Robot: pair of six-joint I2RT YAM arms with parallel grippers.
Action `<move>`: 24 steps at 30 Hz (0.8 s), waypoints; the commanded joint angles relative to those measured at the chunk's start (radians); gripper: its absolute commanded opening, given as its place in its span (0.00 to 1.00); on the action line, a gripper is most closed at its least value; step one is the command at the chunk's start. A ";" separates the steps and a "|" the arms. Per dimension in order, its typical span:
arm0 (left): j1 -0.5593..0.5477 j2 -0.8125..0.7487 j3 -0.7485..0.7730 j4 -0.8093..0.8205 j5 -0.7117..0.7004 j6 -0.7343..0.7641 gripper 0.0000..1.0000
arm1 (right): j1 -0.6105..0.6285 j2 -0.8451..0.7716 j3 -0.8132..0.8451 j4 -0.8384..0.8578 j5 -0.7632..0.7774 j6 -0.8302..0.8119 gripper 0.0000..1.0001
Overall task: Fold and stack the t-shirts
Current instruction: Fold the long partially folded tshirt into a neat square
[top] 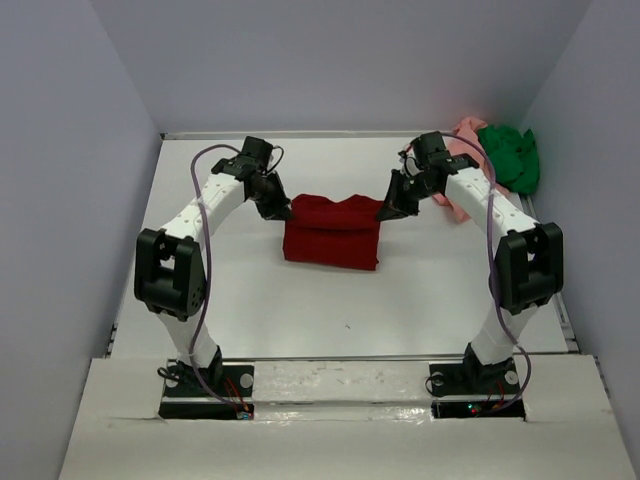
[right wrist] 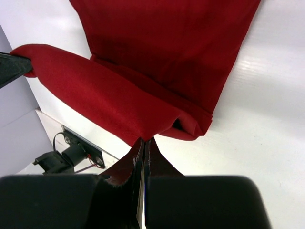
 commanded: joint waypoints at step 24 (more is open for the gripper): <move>0.019 0.376 0.475 -0.065 0.018 0.075 0.00 | -0.088 0.256 0.259 0.017 0.001 -0.054 0.00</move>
